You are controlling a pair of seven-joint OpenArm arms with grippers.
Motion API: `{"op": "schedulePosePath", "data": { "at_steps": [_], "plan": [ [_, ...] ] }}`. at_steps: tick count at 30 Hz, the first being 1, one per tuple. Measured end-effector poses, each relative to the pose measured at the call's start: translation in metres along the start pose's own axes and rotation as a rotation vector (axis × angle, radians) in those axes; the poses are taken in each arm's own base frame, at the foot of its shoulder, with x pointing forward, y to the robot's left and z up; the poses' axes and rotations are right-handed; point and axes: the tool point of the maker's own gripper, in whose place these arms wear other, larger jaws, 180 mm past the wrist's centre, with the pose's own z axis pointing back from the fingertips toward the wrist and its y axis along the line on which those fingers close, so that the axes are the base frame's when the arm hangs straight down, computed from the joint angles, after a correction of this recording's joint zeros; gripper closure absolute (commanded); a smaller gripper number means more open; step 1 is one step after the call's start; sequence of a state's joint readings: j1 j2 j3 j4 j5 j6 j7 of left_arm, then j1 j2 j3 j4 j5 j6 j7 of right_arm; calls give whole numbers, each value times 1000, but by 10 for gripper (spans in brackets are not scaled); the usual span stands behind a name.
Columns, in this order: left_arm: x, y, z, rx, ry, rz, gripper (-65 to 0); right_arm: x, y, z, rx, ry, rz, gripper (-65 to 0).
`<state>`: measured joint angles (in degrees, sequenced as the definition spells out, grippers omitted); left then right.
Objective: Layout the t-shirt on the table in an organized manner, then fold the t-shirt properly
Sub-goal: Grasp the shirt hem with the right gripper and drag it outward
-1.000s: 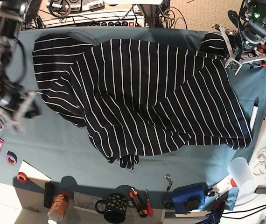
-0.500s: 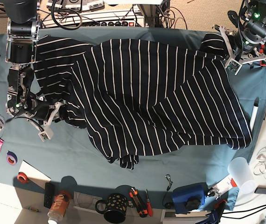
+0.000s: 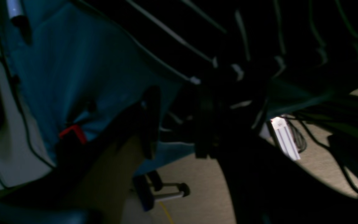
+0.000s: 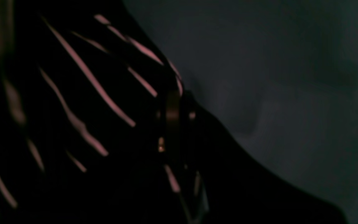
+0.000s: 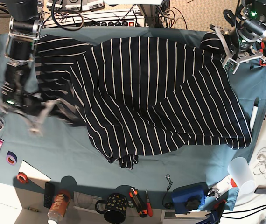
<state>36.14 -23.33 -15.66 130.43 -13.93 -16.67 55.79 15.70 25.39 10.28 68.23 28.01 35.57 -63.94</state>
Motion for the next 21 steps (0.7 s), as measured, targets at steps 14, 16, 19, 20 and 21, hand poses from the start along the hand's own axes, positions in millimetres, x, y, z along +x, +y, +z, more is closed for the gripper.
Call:
{"op": "schedulePosePath", "data": {
  "at_steps": [14, 16, 19, 20, 21],
  "plan": [
    [4, -3, -1, -4, -21, 16, -194, -72, -101, 81, -161, -122, -418, 0],
    [4, -3, -1, -4, -21, 16, -194, -91, -109, 92, -170, -154, -493, 0],
    [4, -3, -1, -3, -20, 16, -194, -114, -116, 108, -178, -201, -573, 0],
    [4, -3, -1, -3, -20, 16, -194, -119, -116, 112, -174, -205, -582, 0],
    [4, -3, -1, -3, -21, 16, -194, -125, -115, 114, -164, -199, -584, 0]
  ]
}}
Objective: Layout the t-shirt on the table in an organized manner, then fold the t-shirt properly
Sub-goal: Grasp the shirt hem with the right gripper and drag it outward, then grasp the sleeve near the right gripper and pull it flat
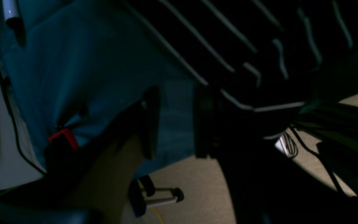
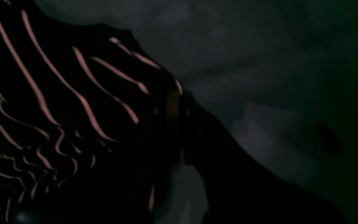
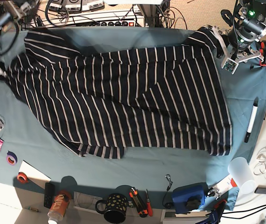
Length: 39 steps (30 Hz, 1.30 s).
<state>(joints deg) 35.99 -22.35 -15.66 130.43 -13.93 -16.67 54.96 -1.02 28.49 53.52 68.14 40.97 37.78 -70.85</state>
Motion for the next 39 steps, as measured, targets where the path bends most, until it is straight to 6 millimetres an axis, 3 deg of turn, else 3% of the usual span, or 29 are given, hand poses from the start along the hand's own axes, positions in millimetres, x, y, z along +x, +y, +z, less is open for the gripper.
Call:
{"op": "schedulePosePath", "data": {
  "at_steps": [2, 4, 6, 9, 11, 14, 17, 21, 26, 29, 33, 39],
  "plan": [
    [0, 0, 0, 0, 1, -1, -194, -13, 2, 3, 28, 54, 20, 0],
    [0, 0, 0, 0, 0, 0, -194, -23, 9, 4, 66, 101, 11, -84],
    [0, 0, 0, 0, 0, 0, -194, -22, 19, 4, 124, 88, -2, -162],
    [0, 0, 0, 0, 0, 0, -194, -13, 24, 10, 167, 61, -7, -172],
    [0, 0, 0, 0, 0, 0, -194, 11, 24, 21, 193, 0, 8, -172],
    [0, 0, 0, 0, 0, -1, -194, 72, 25, 44, 212, -184, 46, -172],
    [0, 0, 0, 2, 0, -2, -194, 109, 37, 50, 228, -259, 77, -171],
    [0, 0, 0, 1, 1, -2, -194, 127, 60, 26, 195, -208, 177, -171],
    [0, 1, 0, 3, 1, -2, -194, 144, 112, -20, 160, -206, 433, -170],
    [0, 1, 0, 3, 2, -2, -194, 132, 141, -50, 126, -109, 570, -170],
    [0, 1, 0, 3, 2, -2, -194, 112, 194, -81, 188, -71, 663, -170],
    [0, 1, 0, 3, 1, -2, -194, 70, 211, -116, 146, 23, 708, -170]
  ]
}}
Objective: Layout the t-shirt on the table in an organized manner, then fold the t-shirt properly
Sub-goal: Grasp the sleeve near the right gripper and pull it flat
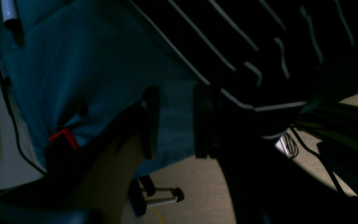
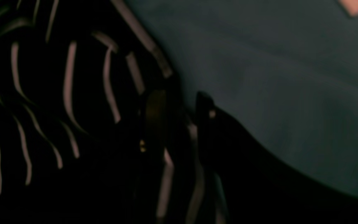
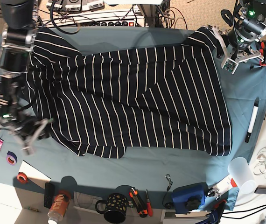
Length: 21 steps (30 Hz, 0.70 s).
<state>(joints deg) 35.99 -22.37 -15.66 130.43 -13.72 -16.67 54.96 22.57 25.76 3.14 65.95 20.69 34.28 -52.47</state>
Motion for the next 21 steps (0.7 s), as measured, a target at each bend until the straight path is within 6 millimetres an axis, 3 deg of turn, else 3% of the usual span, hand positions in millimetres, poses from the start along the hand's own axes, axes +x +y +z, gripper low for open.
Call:
{"op": "schedulePosePath", "data": {
  "at_steps": [4, 9, 13, 18, 21],
  "plan": [
    [0, 0, 0, 0, 1, 0, -194, -26, 9, -22, 7, 56, -66, -170],
    [0, 0, 0, 0, 0, 0, -194, -35, 2, -31, 11, 49, -127, -159],
    [0, 0, 0, 0, 0, 0, -194, -42, 0, -30, 4, 80, -137, 0],
    [0, 0, 0, 0, 0, 0, -194, -41, -6, -25, -1, 70, -166, 0],
    [0, 0, 0, 0, 0, 1, -194, -48, 4, -15, 78, 118, -131, 0]
  ]
}}
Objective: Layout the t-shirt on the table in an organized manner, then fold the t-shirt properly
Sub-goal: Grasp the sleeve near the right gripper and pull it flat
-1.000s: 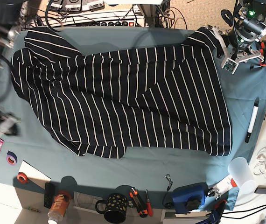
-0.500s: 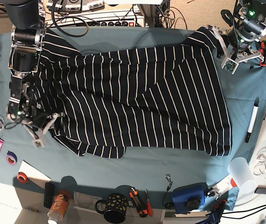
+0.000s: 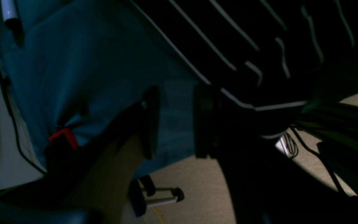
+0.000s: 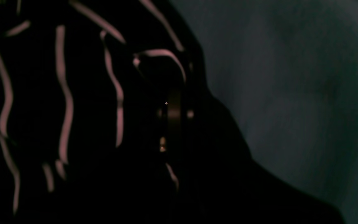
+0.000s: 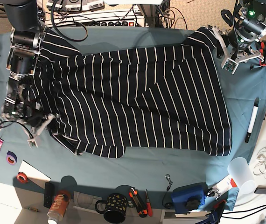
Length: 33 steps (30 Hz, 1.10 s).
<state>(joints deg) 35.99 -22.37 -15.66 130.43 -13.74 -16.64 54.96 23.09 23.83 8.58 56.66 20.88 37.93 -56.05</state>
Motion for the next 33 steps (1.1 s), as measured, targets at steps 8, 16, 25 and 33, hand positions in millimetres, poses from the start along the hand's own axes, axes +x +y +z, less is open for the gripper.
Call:
{"op": "schedulePosePath", "data": {
  "at_steps": [8, 16, 25, 33],
  "plan": [
    [0, 0, 0, 0, 1, 1, -194, -32, 37, 26, 111, 59, 57, 0],
    [0, 0, 0, 1, 0, 3, -194, -75, 71, 68, 161, 155, 207, 0],
    [0, 0, 0, 1, 0, 2, -194, -75, 89, 85, 220, 87, 248, -61],
    [0, 0, 0, 1, 0, 2, -194, -52, 76, 98, 212, 15, 245, -202]
  ]
}}
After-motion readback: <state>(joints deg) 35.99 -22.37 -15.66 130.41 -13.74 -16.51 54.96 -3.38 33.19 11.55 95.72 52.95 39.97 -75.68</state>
